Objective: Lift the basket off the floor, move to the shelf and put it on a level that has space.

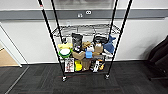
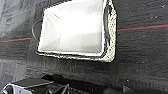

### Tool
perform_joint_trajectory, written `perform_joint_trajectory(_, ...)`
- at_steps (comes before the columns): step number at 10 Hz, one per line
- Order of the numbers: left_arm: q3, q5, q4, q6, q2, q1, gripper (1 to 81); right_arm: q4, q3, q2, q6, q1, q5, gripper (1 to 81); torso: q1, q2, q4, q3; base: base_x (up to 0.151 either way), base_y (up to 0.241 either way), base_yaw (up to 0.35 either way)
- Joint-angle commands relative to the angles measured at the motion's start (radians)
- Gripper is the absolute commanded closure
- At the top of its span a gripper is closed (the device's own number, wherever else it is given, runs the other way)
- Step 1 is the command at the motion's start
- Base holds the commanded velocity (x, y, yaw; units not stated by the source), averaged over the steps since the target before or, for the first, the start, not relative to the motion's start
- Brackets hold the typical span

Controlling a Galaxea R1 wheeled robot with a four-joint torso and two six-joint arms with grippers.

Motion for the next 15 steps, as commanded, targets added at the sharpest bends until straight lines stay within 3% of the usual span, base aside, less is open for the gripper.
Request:
perform_joint_trajectory(1,-0.021,0.091,-0.014,-0.003,-0.020,-0.107,1.0,0.035,0.004,0.009,-0.002,0.111,-0.054,1.0,0.063,-0.097,0.000,0.000,0.000,0.000,0.000)
perform_joint_trajectory(8,-0.038,0.164,-0.025,-0.005,-0.036,-0.188,1.0,0.053,-0.055,0.038,0.007,0.196,-0.123,1.0,0.213,-0.336,0.000,-0.001,0.000,0.000,0.000)
perform_joint_trajectory(9,-0.038,0.183,-0.025,-0.005,-0.038,-0.205,1.0,0.059,-0.055,0.038,0.007,0.201,-0.123,1.0,0.233,-0.369,0.000,-0.094,0.000,0.000,0.000)
perform_joint_trajectory(12,-0.038,0.201,-0.026,-0.005,-0.036,-0.240,1.0,0.090,-0.053,0.035,0.007,0.221,-0.123,1.0,0.282,-0.448,0.000,-0.146,0.000,0.000,0.000)
perform_joint_trajectory(13,-0.038,0.201,-0.026,-0.005,-0.035,-0.248,1.0,0.102,-0.049,0.029,0.007,0.230,-0.123,1.0,0.304,-0.483,0.000,-0.084,0.000,0.000,0.000)
perform_joint_trajectory(15,-0.038,0.207,-0.026,-0.006,-0.030,-0.265,1.0,0.119,-0.039,0.024,0.007,0.244,-0.123,1.0,0.341,-0.539,0.000,-0.114,0.000,0.000,0.000)
